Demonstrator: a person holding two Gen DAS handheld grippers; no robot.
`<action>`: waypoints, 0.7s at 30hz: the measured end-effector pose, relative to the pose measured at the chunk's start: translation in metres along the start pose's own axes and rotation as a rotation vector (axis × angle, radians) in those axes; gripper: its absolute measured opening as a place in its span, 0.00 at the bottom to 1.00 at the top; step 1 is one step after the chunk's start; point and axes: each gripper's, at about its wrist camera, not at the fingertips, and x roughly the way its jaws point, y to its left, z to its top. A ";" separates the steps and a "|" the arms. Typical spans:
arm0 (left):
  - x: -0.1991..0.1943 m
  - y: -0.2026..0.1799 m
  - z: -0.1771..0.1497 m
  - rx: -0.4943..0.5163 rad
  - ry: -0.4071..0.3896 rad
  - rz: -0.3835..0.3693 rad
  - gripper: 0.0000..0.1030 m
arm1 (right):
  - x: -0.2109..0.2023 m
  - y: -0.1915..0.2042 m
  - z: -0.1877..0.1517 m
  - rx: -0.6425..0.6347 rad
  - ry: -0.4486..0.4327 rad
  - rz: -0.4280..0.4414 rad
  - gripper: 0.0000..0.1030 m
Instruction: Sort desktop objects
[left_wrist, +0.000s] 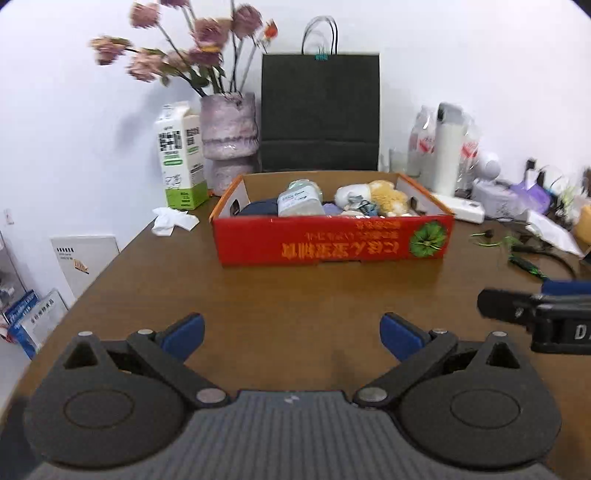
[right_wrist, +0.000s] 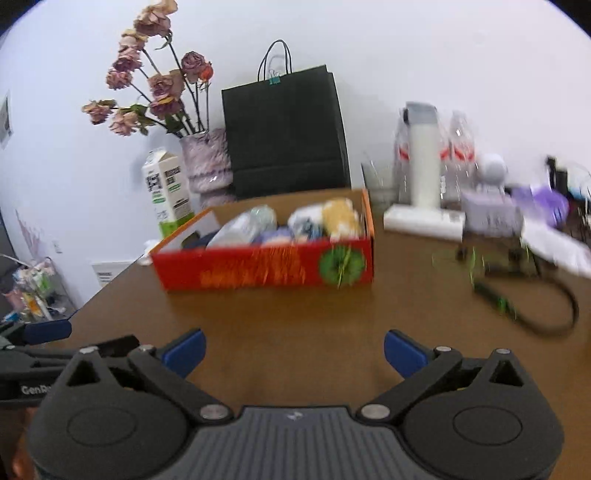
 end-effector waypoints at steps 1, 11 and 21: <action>-0.009 0.000 -0.008 0.000 -0.003 -0.012 1.00 | -0.008 -0.001 -0.010 0.008 -0.007 -0.005 1.00; -0.030 -0.018 -0.054 0.117 -0.005 -0.038 1.00 | -0.042 0.010 -0.066 -0.081 -0.001 -0.077 1.00; 0.024 0.005 -0.045 0.030 0.072 0.007 1.00 | 0.011 0.006 -0.057 -0.061 0.071 -0.101 1.00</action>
